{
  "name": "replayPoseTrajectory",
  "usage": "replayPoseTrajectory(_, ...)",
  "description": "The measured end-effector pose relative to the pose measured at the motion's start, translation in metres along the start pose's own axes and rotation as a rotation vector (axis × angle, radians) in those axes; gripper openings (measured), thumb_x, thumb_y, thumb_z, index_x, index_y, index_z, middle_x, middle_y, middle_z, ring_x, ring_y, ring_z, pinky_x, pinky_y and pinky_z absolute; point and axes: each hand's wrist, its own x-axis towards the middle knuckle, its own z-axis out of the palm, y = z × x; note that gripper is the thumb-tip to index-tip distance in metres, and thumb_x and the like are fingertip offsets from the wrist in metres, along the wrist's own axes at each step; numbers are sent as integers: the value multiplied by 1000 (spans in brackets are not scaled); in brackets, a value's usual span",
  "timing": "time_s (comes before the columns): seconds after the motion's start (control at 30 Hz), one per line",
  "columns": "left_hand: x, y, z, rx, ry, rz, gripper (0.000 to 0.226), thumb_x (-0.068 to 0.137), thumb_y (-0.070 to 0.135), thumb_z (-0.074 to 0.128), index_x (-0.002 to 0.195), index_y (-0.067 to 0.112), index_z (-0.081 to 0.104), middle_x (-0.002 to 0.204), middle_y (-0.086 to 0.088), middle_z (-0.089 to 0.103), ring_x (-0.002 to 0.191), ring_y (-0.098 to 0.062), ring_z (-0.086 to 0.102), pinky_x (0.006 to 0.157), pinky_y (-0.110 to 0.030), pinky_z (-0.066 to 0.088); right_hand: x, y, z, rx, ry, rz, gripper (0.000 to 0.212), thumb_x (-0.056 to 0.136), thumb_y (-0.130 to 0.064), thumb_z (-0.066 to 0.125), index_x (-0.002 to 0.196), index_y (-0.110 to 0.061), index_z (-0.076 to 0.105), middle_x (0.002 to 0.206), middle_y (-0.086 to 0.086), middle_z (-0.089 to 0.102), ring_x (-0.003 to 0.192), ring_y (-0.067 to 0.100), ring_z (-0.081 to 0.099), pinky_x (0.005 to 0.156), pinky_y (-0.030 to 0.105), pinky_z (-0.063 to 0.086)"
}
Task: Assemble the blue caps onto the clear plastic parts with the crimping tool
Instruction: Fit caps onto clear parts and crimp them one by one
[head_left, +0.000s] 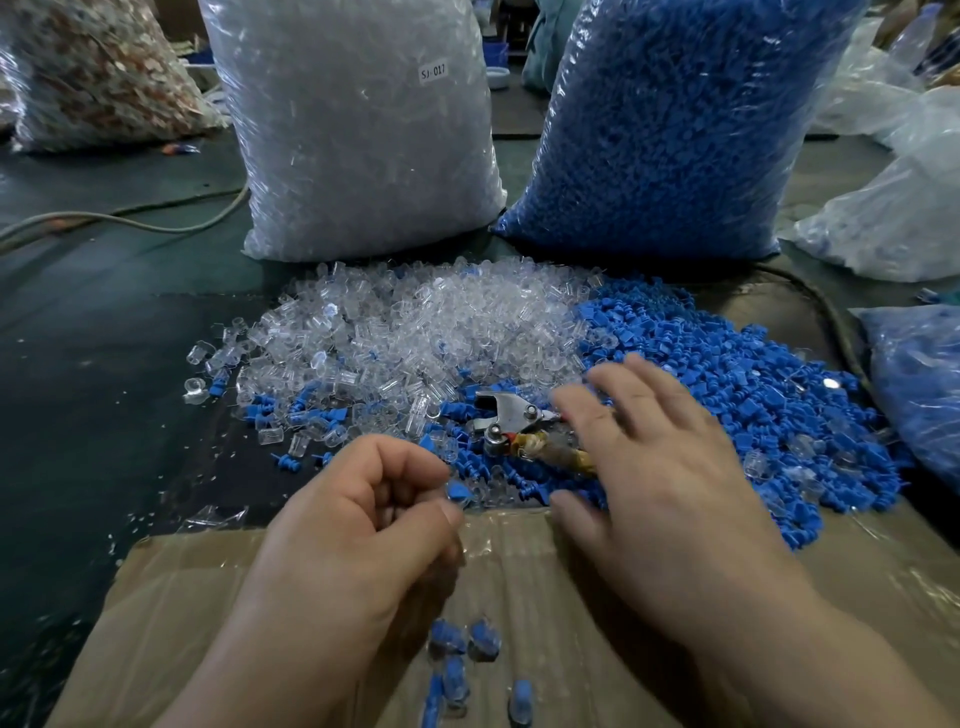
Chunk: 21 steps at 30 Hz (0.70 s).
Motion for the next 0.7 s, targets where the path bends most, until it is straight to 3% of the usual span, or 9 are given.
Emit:
replayPoseTrajectory(0.03, 0, 0, -1, -3, 4, -12, 29, 74, 11, 78, 81, 38, 72, 65, 0, 69, 59, -17, 67, 56, -26, 53, 3, 8, 3, -34, -42, 38, 77, 89, -64, 41, 148, -39, -1, 161, -6, 6, 149, 20, -5, 119, 40, -1)
replayPoseTrajectory(0.1, -1, 2, -3, -3, -16, -33, 27, 74, 13, 78, 81, 38, 72, 65, -2, 71, 59, -16, 68, 55, -23, 53, 7, 17, 8, -48, -100, 47, 78, 90, -67, 36, 150, -37, -3, 162, -7, 2, 149, 19, -9, 119, 39, -4)
replayPoseTrajectory(0.2, 0, 3, -2, -1, -34, -38, 26, 76, 14, 77, 82, 38, 71, 65, -5, 72, 58, -16, 69, 53, -23, 53, 11, 20, 9, -46, -116, 28, 74, 88, -69, 38, 151, -37, 13, 157, -9, 22, 147, 19, 9, 120, 41, 6)
replayPoseTrajectory(0.33, 2, 3, -2, -64, 4, -37, 28, 81, 4, 72, 76, 31, 71, 61, -9, 69, 51, -16, 64, 48, -19, 51, 16, 16, 6, -58, -74, 15, 62, 82, -66, 47, 136, -36, 38, 130, -13, 49, 125, 17, 29, 112, 40, 22)
replayPoseTrajectory(0.5, 2, 6, -3, -160, 14, -42, 31, 84, -4, 67, 71, 24, 71, 60, -11, 64, 48, -14, 61, 45, -17, 48, 14, 11, -1, -3, 3, 52, 49, 83, -58, 39, 126, -35, 43, 109, -11, 50, 105, 14, 38, 96, 37, 31)
replayPoseTrajectory(0.63, 3, 3, -6, -117, 51, 14, 28, 85, -1, 67, 79, 26, 71, 62, -8, 66, 52, -15, 61, 48, -21, 50, 1, 5, -13, 168, 108, -9, 48, 84, -59, 37, 125, -34, 42, 101, -15, 49, 88, 6, 45, 70, 18, 34)
replayPoseTrajectory(0.7, 4, 3, -7, -103, 54, 51, 24, 83, 1, 68, 81, 25, 71, 63, -8, 66, 54, -16, 62, 50, -22, 52, -8, 0, -18, 180, 122, -84, 46, 84, -57, 43, 121, -31, 50, 97, -16, 54, 81, 6, 51, 67, 13, 34)
